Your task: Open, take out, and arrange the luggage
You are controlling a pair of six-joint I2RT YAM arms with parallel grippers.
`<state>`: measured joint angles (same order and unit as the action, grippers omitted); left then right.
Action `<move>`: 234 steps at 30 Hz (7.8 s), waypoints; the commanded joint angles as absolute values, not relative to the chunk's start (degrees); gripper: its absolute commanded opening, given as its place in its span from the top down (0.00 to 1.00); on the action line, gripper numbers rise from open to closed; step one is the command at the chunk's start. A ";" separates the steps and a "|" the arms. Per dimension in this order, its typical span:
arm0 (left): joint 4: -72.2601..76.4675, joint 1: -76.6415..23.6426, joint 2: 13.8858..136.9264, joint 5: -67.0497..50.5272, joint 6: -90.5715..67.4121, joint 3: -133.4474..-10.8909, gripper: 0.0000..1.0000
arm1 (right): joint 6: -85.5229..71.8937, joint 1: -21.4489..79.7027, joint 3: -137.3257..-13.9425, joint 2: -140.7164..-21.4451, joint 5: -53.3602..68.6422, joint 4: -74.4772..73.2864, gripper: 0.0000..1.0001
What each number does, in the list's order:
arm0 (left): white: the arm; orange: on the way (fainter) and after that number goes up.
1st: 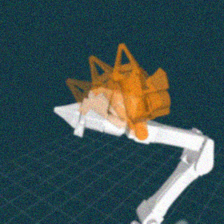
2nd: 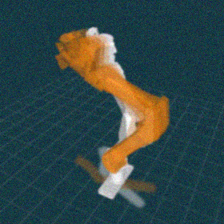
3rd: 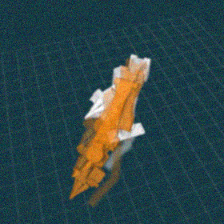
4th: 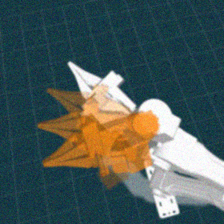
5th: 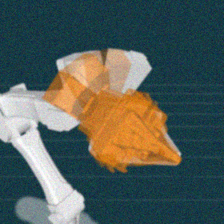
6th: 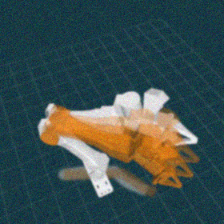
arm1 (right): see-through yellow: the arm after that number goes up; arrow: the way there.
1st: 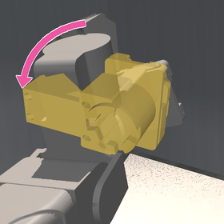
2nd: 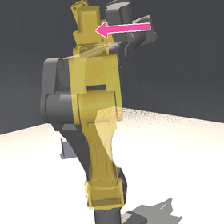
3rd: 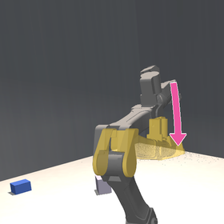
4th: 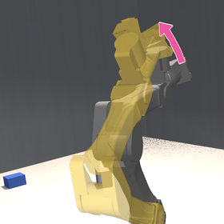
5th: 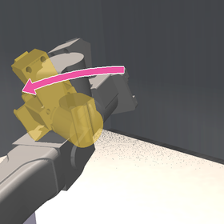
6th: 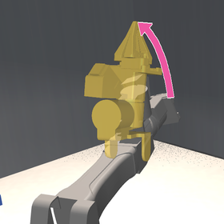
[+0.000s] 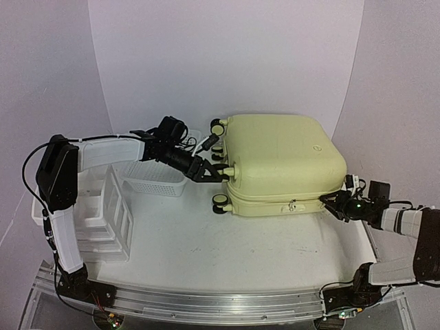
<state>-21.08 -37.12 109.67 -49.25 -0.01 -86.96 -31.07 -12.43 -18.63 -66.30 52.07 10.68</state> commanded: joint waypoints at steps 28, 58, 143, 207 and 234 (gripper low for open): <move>-23.91 -40.34 108.01 -32.60 5.41 -97.11 0.11 | -20.92 -10.02 -24.56 -63.28 42.23 -5.00 0.92; -23.91 -40.34 110.75 -35.50 7.12 -97.64 0.06 | -17.14 -7.73 -29.15 -64.49 36.40 -13.76 1.00; -21.46 -36.65 102.87 -14.27 -0.57 -84.02 1.00 | 12.55 -27.62 -31.14 -75.86 31.65 10.55 1.00; -33.57 -32.95 113.97 -20.42 -14.28 -107.88 0.17 | -13.35 -19.36 -65.32 -92.02 16.58 -18.65 0.02; -34.63 -32.96 131.01 -16.73 -4.45 -127.30 0.37 | -13.52 -1.93 -41.29 -70.67 25.82 -11.18 0.02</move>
